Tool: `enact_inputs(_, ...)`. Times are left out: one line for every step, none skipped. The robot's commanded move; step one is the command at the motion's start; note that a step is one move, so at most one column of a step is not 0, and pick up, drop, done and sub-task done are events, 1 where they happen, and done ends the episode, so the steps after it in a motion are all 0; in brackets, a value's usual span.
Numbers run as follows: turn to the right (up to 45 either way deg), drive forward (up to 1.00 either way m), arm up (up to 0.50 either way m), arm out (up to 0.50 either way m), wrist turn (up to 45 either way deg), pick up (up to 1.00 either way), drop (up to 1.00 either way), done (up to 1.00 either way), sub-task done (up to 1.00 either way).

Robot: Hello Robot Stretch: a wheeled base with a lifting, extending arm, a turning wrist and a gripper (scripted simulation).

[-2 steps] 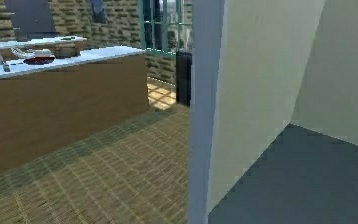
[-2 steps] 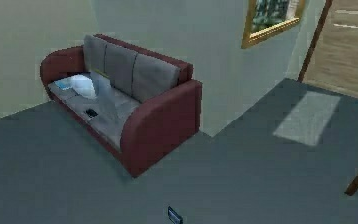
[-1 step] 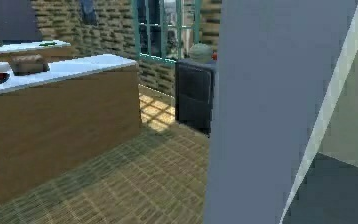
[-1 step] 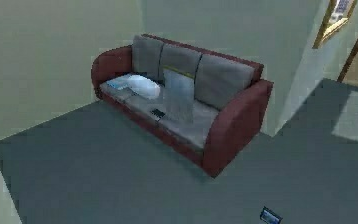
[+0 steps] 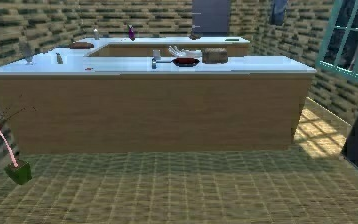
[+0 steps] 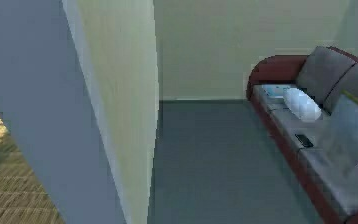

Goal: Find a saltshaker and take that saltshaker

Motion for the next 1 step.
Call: enact_inputs(-27.0, 0.00, 0.00, 0.00, 0.0, 0.00, 0.00, 0.00, 0.00)
